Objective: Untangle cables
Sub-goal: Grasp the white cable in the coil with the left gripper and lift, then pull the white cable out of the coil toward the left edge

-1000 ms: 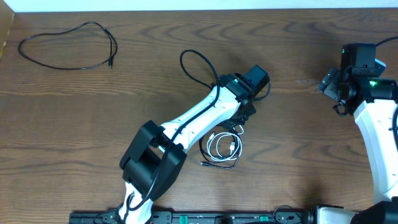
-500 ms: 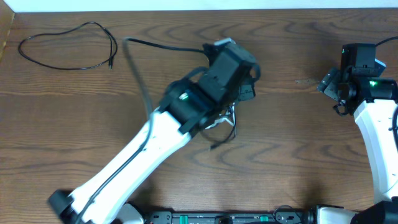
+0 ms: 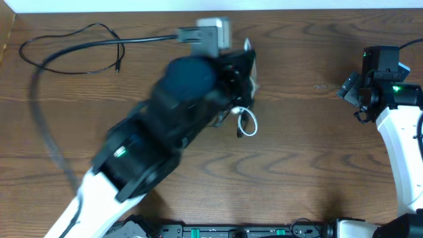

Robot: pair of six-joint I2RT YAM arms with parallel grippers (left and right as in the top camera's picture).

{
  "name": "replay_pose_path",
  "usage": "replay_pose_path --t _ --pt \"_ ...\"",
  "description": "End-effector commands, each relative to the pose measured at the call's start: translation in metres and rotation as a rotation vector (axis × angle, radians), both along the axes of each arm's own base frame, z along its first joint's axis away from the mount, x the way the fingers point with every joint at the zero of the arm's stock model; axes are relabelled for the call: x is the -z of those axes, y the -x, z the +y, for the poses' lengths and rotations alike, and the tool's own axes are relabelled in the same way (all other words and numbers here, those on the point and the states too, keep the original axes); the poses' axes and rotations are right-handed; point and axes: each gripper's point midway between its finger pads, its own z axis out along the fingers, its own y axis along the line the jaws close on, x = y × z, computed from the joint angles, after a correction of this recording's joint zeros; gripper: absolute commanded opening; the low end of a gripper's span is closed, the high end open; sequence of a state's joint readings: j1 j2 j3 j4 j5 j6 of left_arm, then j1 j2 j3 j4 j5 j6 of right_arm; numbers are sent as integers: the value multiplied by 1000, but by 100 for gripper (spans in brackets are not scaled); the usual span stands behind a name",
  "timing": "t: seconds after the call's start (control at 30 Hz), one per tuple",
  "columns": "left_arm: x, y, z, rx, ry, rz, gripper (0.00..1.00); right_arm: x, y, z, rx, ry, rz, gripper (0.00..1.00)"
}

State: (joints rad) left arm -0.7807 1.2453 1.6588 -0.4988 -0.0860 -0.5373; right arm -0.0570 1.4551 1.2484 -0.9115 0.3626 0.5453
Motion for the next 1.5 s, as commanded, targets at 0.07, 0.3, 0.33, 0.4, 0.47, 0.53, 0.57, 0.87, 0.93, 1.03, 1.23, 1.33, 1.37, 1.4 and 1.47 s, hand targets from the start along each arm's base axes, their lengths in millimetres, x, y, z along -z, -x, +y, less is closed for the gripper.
replay_pose_path --t 0.07,0.3,0.33,0.4,0.47,0.53,0.57,0.87,0.93,1.03,1.23,1.33,1.37,1.4,1.47 --pt "-45 16 44 -109 24 -144 7 1 1 -2 18 1 1 99" --pt "-66 13 67 -227 60 -212 8 1 1 -2 18 1 1 99" --pt "-71 11 71 -258 80 -223 7 1 1 -2 18 1 1 99" --pt "-80 8 81 -316 152 -223 7 1 1 -2 18 1 1 99" --pt "-83 7 84 -339 239 -192 7 1 1 -2 18 1 1 99" --pt "-83 6 84 -340 262 -181 7 1 1 -2 18 1 1 99" --pt "-82 6 83 -341 256 -182 7 1 1 -2 18 1 1 99" --pt "-114 -5 120 -588 181 -368 7 1 1 -2 18 1 1 99" --pt "-123 -7 127 -646 185 -403 7 1 1 -2 18 1 1 99" --pt "-131 -7 130 -667 232 -426 7 1 1 -2 18 1 1 99" --pt "-160 -2 145 -734 209 -563 7 1 1 -2 18 1 1 99" --pt "-168 -8 160 -812 148 -625 7 1 1 -2 18 1 1 99" --pt "-168 -12 166 -840 126 -636 7 1 1 -2 18 1 1 99" --pt "-166 -17 172 -866 103 -637 8 1 1 -2 18 1 1 99" --pt "-158 -27 191 -961 67 -608 8 1 1 -2 18 1 1 99"
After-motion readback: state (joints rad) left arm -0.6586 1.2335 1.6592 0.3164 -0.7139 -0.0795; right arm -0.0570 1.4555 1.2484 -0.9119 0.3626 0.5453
